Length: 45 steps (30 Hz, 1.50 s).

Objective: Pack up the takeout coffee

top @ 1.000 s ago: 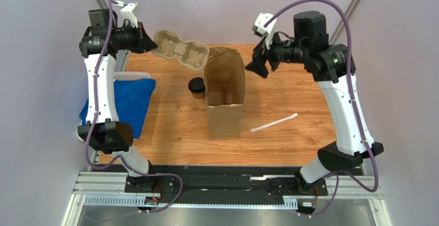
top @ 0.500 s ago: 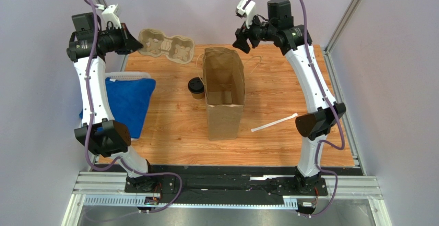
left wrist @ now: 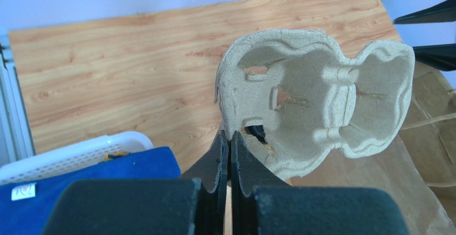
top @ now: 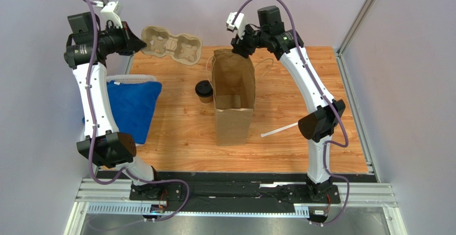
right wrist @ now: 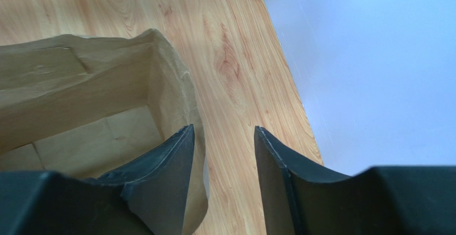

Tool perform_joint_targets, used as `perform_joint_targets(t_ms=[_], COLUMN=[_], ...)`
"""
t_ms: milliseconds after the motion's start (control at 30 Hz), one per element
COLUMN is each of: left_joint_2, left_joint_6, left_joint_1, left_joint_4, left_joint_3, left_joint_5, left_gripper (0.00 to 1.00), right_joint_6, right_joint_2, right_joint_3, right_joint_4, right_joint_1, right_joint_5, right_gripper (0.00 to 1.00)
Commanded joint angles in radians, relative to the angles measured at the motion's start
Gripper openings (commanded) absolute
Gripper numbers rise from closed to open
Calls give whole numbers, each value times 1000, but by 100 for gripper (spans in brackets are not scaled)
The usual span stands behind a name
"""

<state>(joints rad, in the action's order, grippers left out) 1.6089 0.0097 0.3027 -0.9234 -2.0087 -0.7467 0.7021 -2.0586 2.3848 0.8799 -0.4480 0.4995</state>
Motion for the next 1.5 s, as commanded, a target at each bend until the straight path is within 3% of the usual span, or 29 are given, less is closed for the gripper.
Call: perform_joint_targets(t_ms=[0, 67, 100, 200, 333, 500, 667, 700, 767, 967, 1200, 1467], left_joint_2=[-35, -29, -24, -23, -30, -104, -194, -214, -243, -356, -397, -334], left_joint_6=[26, 32, 39, 127, 205, 174, 381, 511, 626, 736, 756, 793], left_joint_1=[4, 1, -2, -46, -129, -212, -453, -562, -652, -703, -720, -933], left_joint_4=[26, 24, 21, -12, -14, 149, 126, 94, 47, 49, 21, -9], left_joint_3=[-110, -139, -171, -246, -343, -367, -277, -263, -187, -62, -67, -162], left_joint_5=[-66, -74, -75, -34, 24, 23, 91, 128, 228, 204, 218, 412], left_gripper=[0, 0, 0, 0, 0, 0, 0, 0, 0, 0, 0, 0], right_joint_6=[54, 63, 62, 63, 59, 54, 54, 44, 31, -9, -19, -42], right_joint_2=[-21, -20, -17, 12, 66, 166, 216, 224, 229, 259, 301, 302], right_joint_3=[-4, -3, -1, -6, -22, -87, -139, -144, -145, -157, -226, -203], right_joint_4=[-44, -38, -35, -30, -12, 17, 62, 67, 77, 93, 74, 74], right_joint_1=[6, 6, 5, -3, -21, -52, -90, -93, -103, -109, -109, -112], right_joint_5=[-73, -69, -62, -53, -55, -73, -96, -101, -104, -121, -125, -119], right_gripper=[41, 30, 17, 0, 0, 0, 0, 0, 0, 0, 0, 0])
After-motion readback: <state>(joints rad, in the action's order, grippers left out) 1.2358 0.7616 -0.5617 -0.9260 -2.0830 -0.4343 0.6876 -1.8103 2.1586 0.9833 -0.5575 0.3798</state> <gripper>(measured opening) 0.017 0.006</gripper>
